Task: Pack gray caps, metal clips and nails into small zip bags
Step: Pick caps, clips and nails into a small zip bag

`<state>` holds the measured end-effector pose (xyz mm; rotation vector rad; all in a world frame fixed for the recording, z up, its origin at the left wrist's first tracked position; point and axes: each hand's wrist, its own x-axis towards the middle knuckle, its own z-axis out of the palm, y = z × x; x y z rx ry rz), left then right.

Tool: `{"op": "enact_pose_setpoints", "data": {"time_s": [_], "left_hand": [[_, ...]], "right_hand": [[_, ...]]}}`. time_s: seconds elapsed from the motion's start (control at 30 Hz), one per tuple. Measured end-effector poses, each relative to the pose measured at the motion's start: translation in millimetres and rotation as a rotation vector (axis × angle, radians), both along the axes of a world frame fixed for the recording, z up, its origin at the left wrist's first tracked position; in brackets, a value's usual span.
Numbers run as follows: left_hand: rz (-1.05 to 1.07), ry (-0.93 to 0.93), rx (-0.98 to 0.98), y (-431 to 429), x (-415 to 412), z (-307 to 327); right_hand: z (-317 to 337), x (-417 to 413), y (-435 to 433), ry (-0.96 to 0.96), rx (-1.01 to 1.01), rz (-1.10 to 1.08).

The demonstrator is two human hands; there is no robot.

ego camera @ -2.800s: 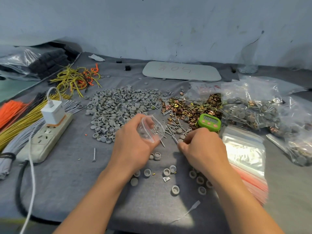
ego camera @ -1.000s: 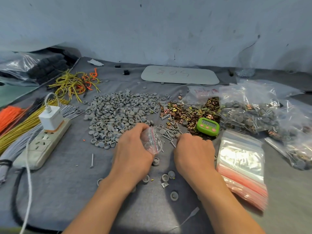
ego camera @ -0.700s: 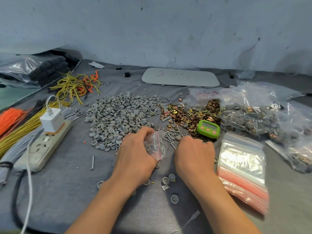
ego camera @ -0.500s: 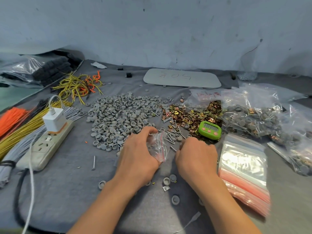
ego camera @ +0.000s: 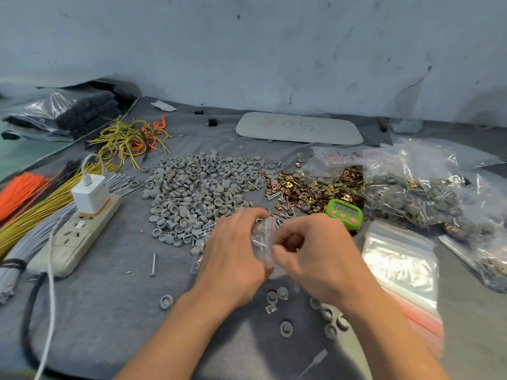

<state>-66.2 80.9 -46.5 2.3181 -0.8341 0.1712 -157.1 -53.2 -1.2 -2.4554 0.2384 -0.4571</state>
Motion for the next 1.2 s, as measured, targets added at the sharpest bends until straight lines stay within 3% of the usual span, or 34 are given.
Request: {"op": "enact_pose_setpoints", "data": {"time_s": [0.07,0.17,0.27,0.37,0.5,0.57,0.73,0.87,1.0,1.2], "left_hand": [[-0.009,-0.012,0.002,0,0,1],[0.008,0.010,-0.031,2,0,3],[0.040,0.063,-0.148,6,3,4],[0.076,0.103,-0.266,13,8,6],[0.099,0.135,-0.370,19,13,11],[0.100,0.124,-0.374,19,12,11],[0.099,0.099,-0.289,22,7,13],[0.103,0.121,-0.237,23,6,13],[0.105,0.124,-0.157,18,5,13],[0.073,0.100,-0.129,8,-1,10]], "right_hand": [[-5,6,5,-0.018,0.017,0.019],[-12,12,2,-0.055,0.213,-0.009],[-17,19,-11,-0.146,0.384,-0.236],[-24,22,-18,-0.017,0.233,-0.388],[-32,27,5,0.223,0.013,-0.287],[-35,31,16,0.282,-0.121,-0.284],[-30,33,22,0.320,-0.218,-0.361],[-21,22,10,0.119,-0.073,-0.420],[-2,9,1,-0.142,0.088,-0.227],[2,7,17,-0.190,-0.110,-0.027]]}}
